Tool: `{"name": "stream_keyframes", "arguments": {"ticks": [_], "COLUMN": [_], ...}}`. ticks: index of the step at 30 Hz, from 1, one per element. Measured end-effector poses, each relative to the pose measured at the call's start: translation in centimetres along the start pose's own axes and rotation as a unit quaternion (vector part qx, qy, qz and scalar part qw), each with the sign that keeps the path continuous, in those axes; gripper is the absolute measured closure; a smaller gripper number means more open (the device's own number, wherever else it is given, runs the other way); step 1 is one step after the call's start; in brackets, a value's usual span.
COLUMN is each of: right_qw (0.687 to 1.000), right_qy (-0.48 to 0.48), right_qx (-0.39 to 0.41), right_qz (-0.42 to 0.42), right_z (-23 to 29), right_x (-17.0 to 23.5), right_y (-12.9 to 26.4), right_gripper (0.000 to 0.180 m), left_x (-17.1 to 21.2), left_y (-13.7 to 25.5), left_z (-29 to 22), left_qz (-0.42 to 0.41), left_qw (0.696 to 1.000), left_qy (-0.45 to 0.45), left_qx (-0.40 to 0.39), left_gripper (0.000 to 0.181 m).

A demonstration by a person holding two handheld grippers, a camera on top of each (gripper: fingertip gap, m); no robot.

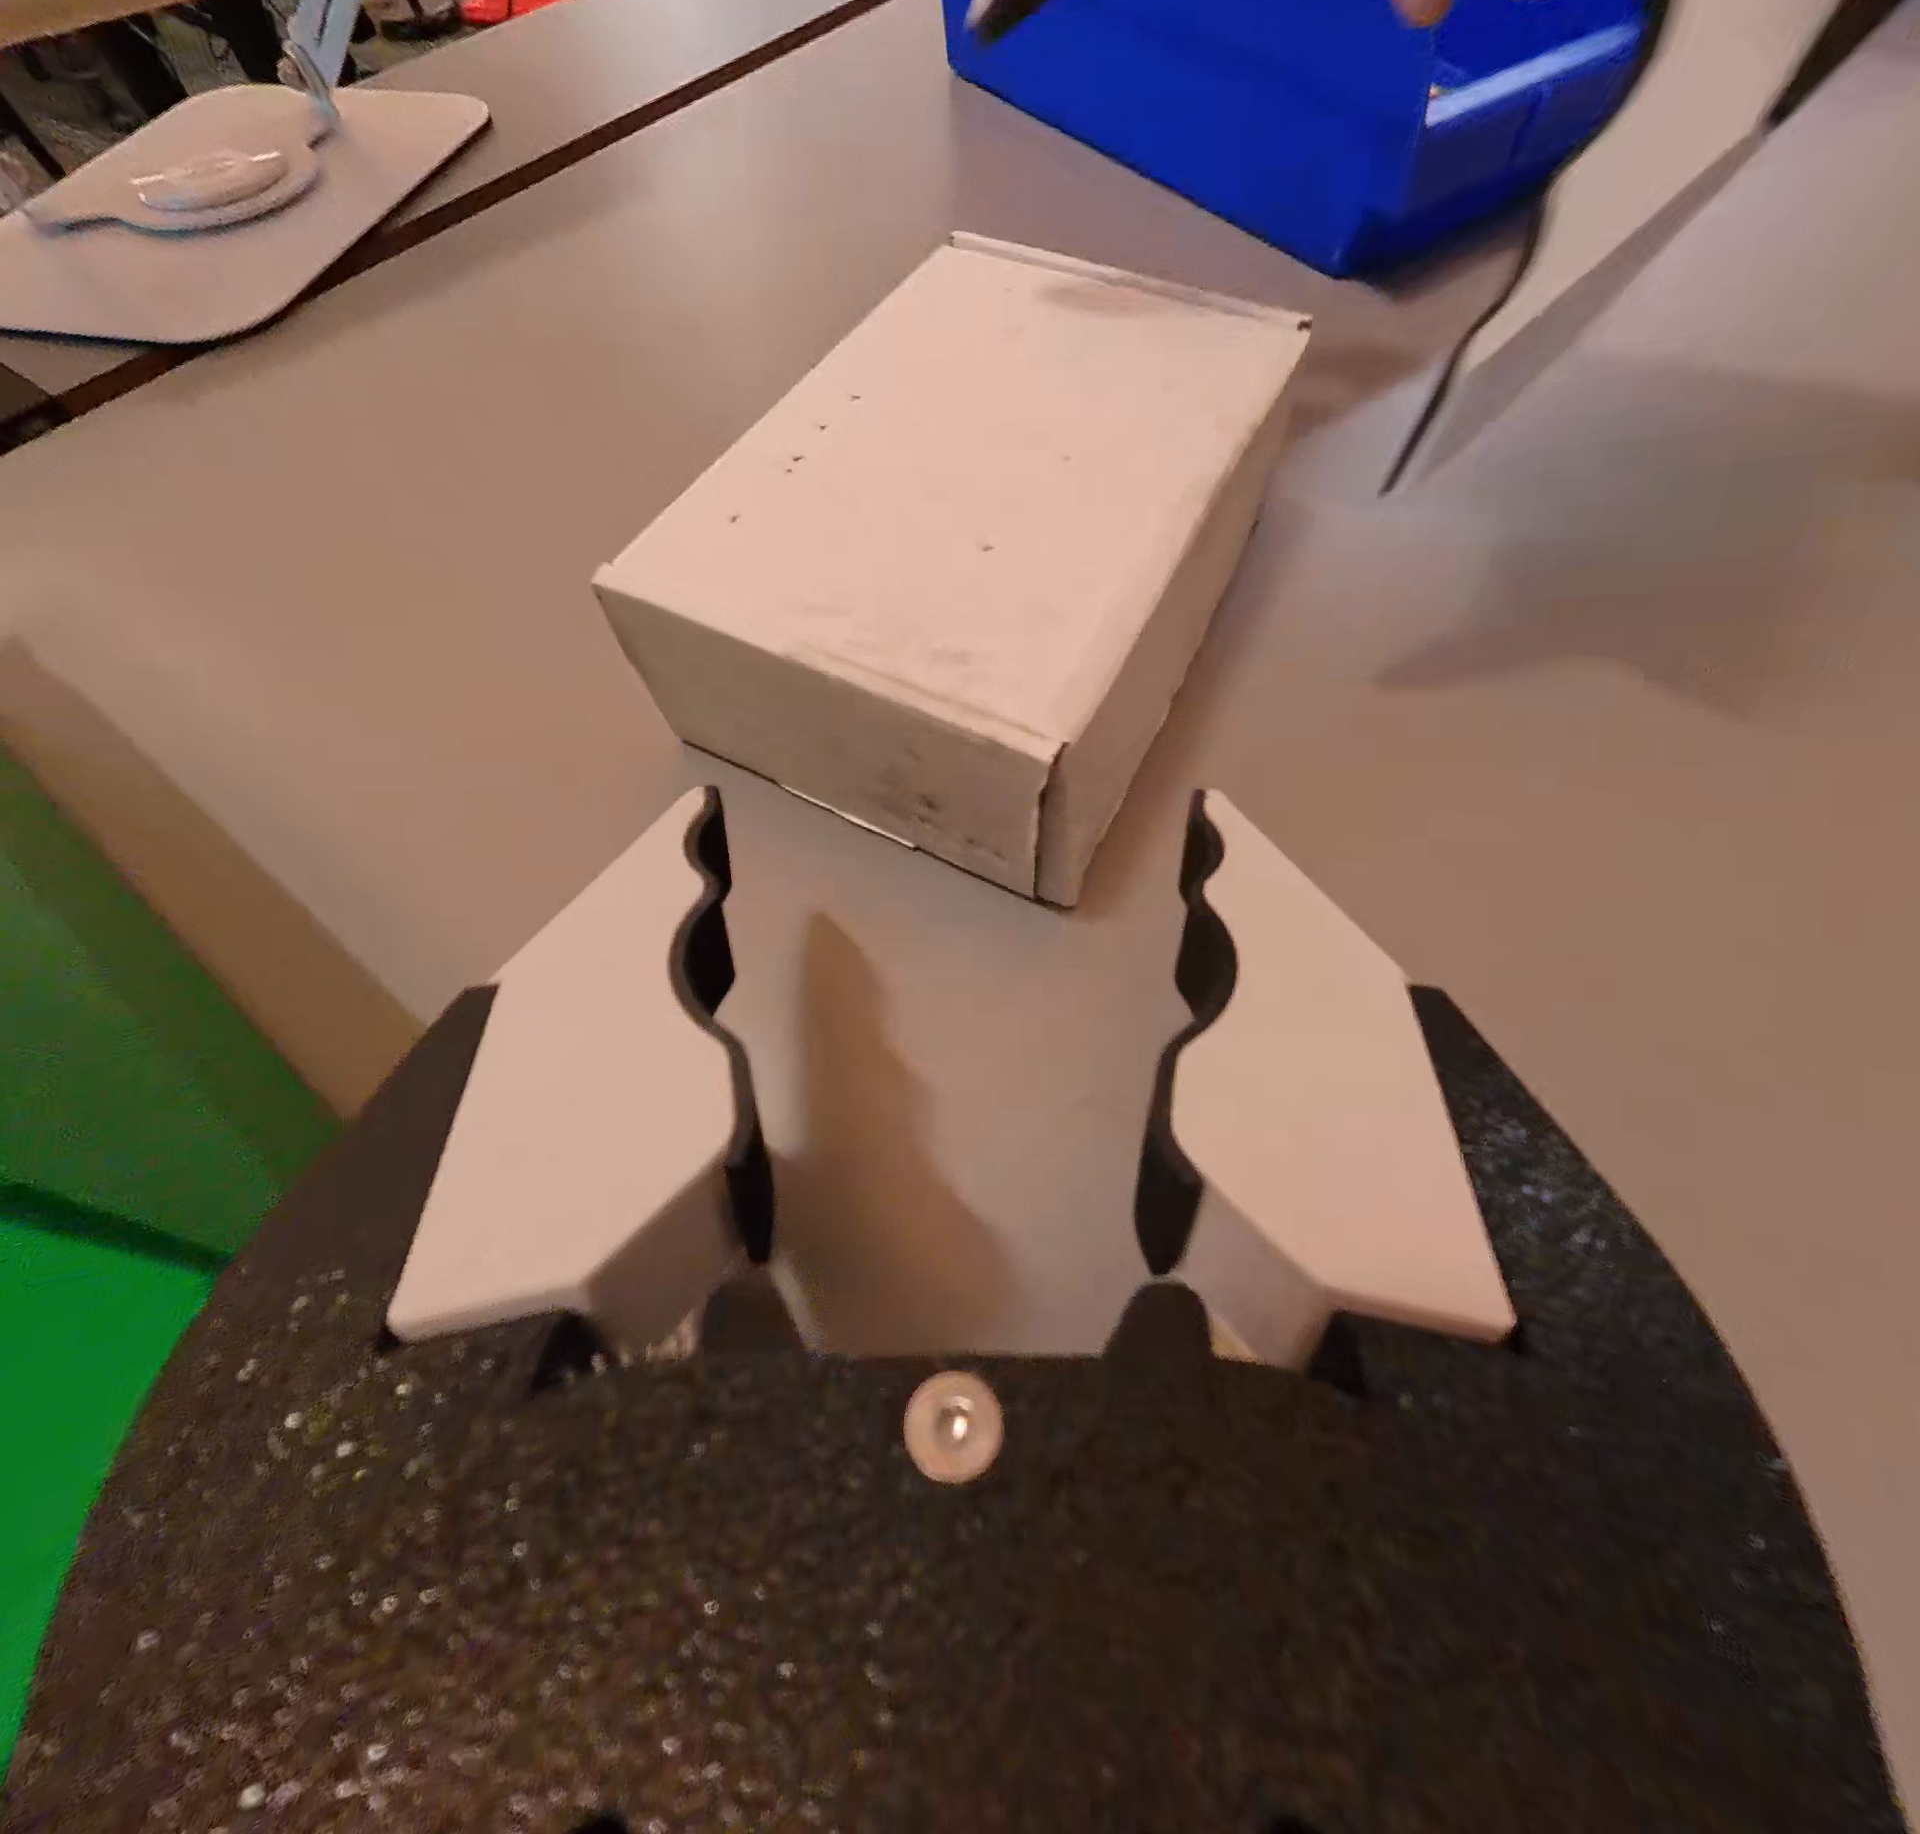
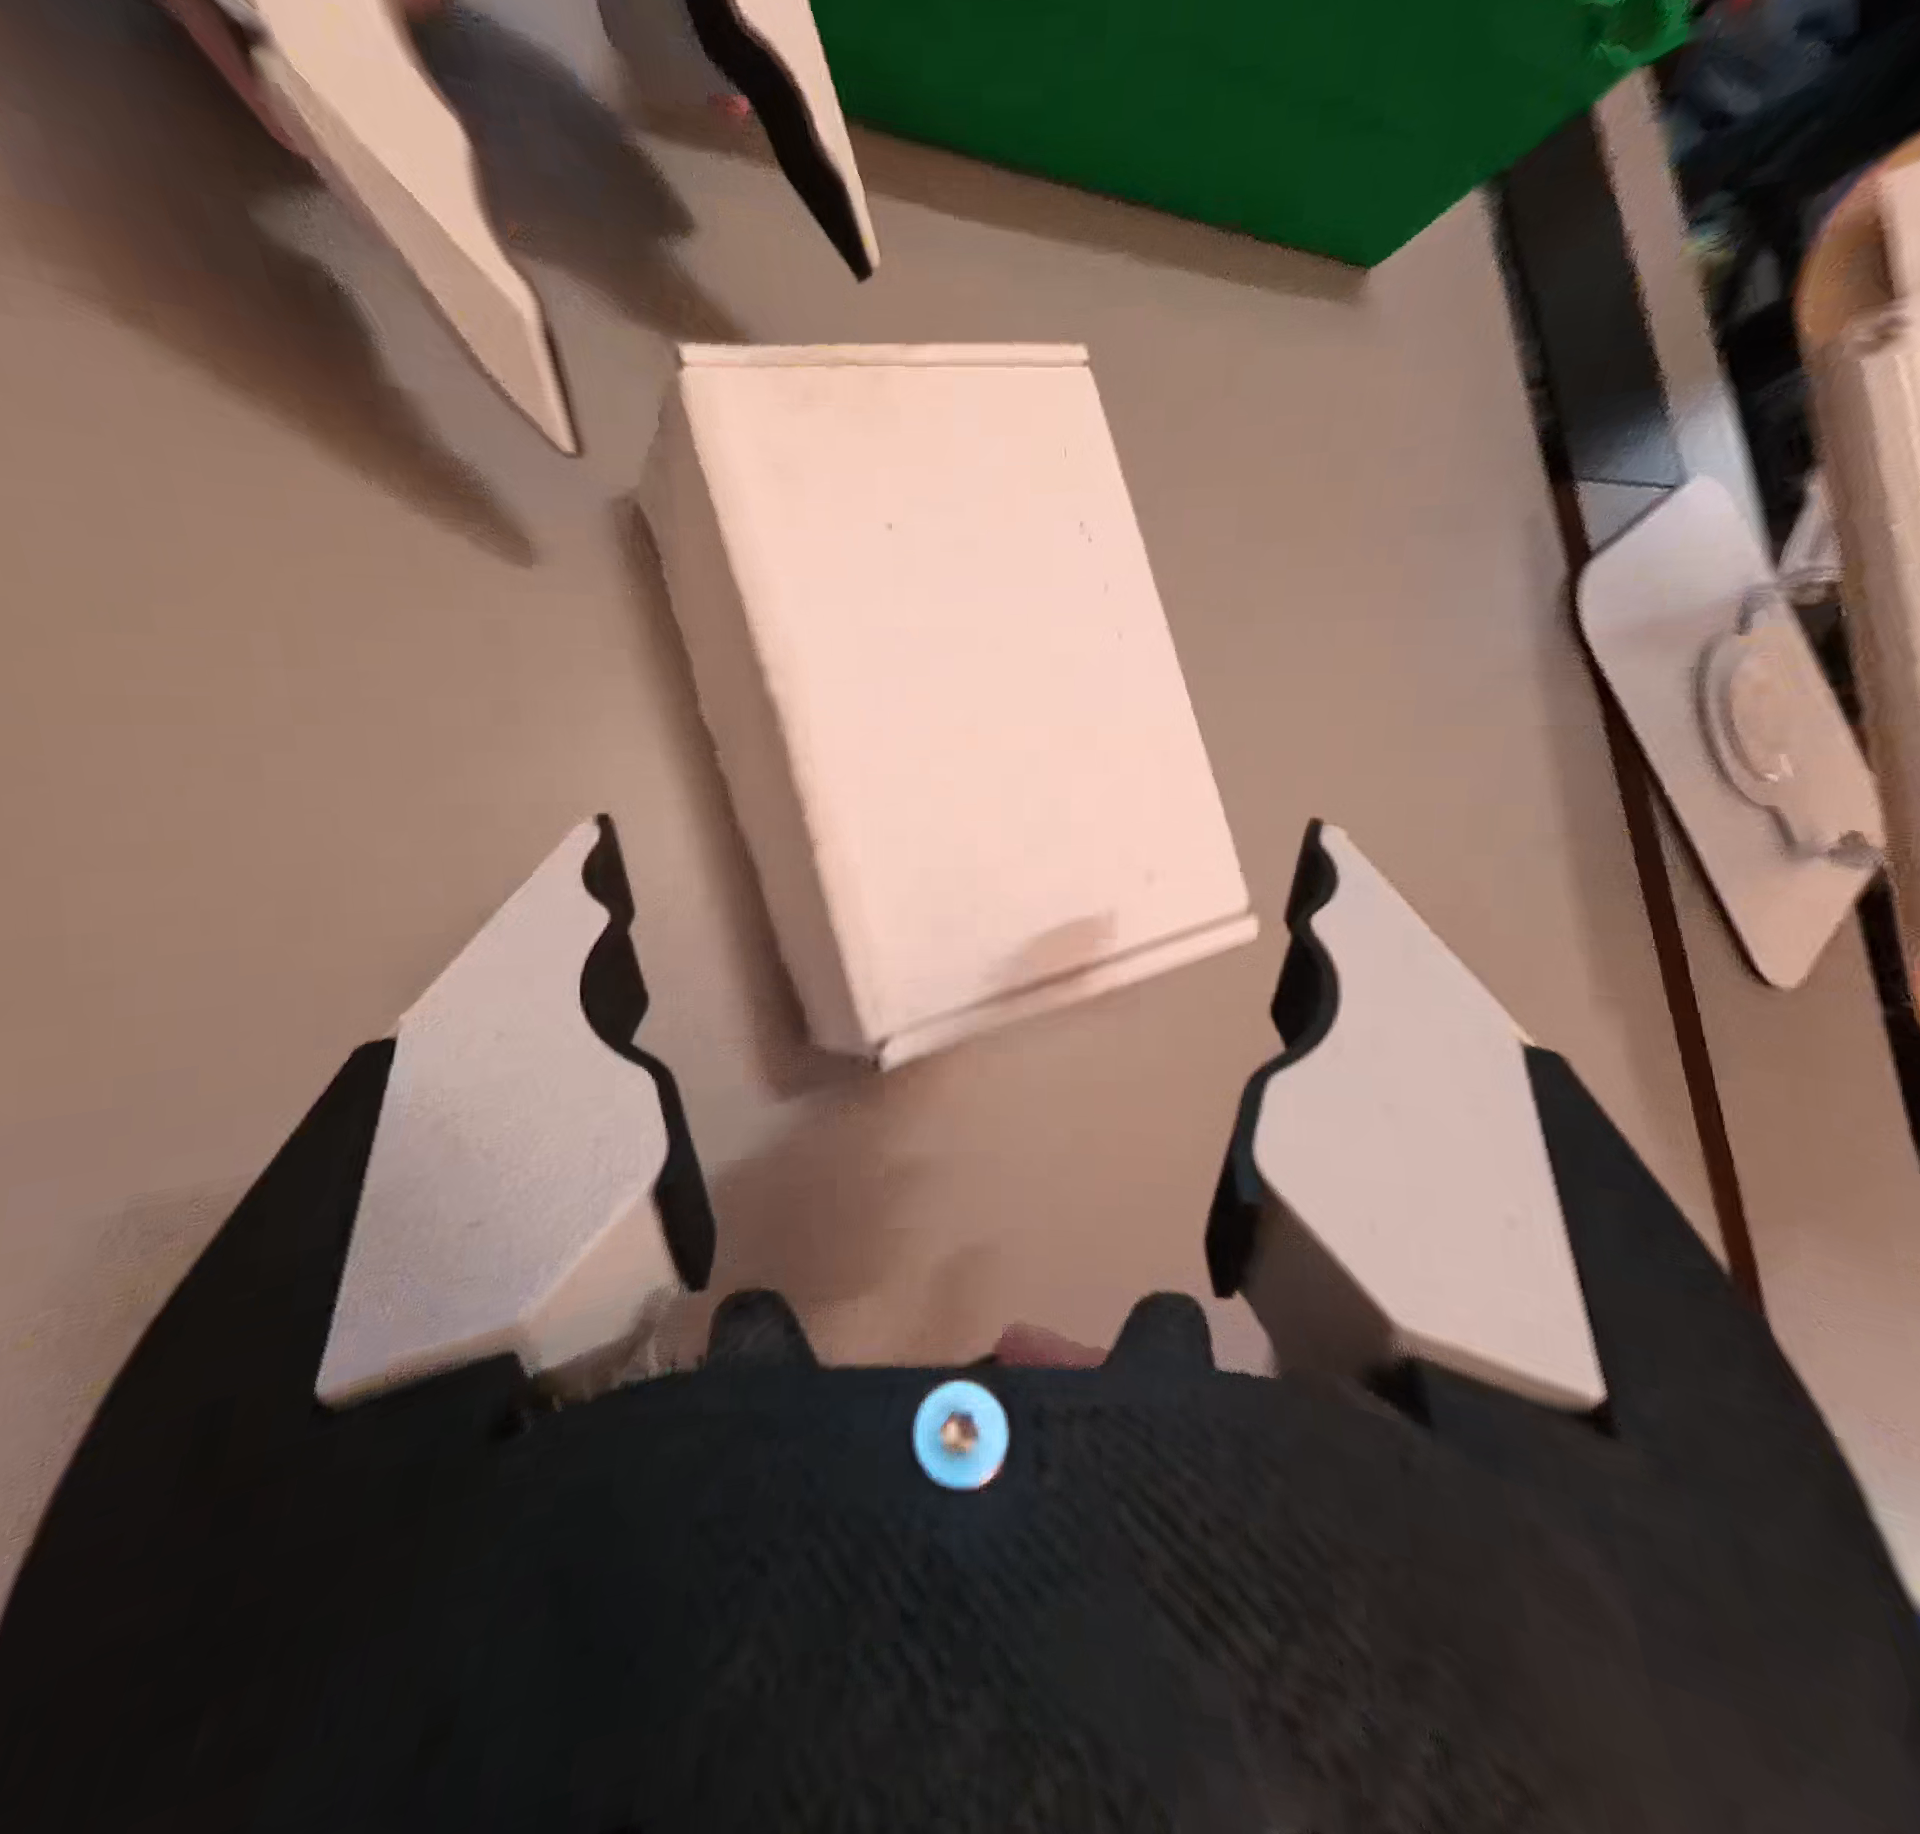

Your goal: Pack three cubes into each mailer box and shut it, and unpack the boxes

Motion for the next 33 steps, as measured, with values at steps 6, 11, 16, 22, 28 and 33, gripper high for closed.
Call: {"name": "stream_keyframes", "arguments": {"ticks": [6, 11, 16, 22, 28, 33], "right_qw": [0.988, 0.957, 0.943, 0.944, 0.974, 0.965], "right_qy": [0.049, 0.107, 0.117, 0.11, 0.075, 0.033], "right_qx": [-0.124, -0.196, -0.225, -0.232, -0.113, -0.026], "right_qz": [0.078, 0.184, 0.214, 0.208, 0.18, 0.258], "right_z": [-1.6, -0.7, -0.6, -1.8, -10.2, -17.0], "right_x": [-3.9, -3.6, -3.1, -3.1, -3.9, 3.7], "right_y": [-6.0, -9.0, -10.1, -7.8, 3.0, 11.0], "right_gripper": [0.056, 0.052, 0.048, 0.049, 0.048, 0.048], "left_x": [0.3, 0.3, 0.3, 0.1, -0.2, -0.1], "left_y": [-0.6, -0.7, -0.5, 0.0, 0.8, 0.4], "left_z": [-0.3, -0.7, -0.5, -0.3, 0.0, -0.2], "left_qz": [0.03, 0.035, 0.029, 0.005, -0.033, -0.016], "left_qw": [1.0, 0.999, 0.999, 1.0, 0.999, 0.999], "left_qy": [-0.003, -0.024, -0.012, 0.002, 0.015, 0.009], "left_qx": [0.007, 0.012, 0.019, 0.027, 0.028, 0.029], "left_gripper": [0.085, 0.08, 0.08, 0.08, 0.083, 0.083]}}
Point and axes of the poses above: each gripper's, where its closed fingertips meet, y back along the fingers, x out of its underside, z = x × y across the jaws, the point moved 8 cm from there along y, back along the fingers, and after that the axes turned 5 degrees about x, right-handed, at the moved point
